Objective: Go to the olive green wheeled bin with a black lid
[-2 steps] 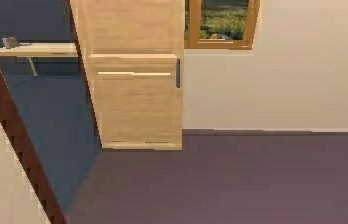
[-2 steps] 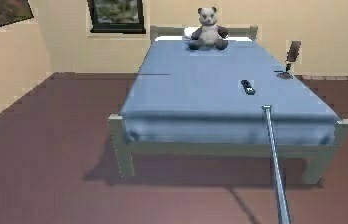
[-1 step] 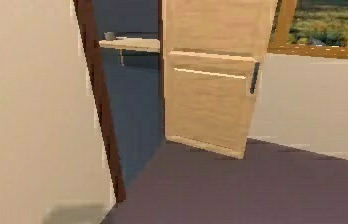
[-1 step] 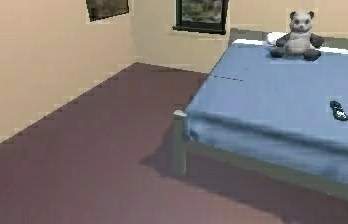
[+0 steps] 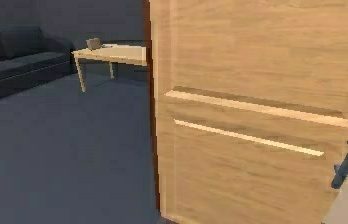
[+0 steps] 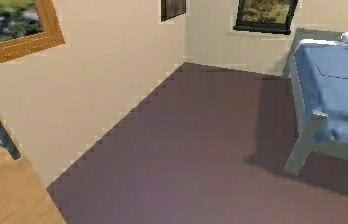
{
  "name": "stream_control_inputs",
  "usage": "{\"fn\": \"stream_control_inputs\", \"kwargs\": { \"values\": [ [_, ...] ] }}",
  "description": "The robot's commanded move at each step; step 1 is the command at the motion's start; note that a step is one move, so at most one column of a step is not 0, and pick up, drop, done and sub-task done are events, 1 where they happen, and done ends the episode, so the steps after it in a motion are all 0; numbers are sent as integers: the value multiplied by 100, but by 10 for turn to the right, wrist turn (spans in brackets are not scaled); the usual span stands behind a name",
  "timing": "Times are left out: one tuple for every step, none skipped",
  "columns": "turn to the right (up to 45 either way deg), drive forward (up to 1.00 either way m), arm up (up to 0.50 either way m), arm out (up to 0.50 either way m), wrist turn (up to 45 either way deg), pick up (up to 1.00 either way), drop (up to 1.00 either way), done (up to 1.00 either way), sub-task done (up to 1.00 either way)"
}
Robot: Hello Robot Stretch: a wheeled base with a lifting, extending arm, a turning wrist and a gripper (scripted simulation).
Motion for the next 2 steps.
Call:
{"fn": "stream_control_inputs", "kwargs": {
  "values": [
    [-60, 0, 0, 0, 0, 0, 0, 0, 0],
    [0, 65, 0, 0, 0, 0, 0, 0, 0]
  ]
}}
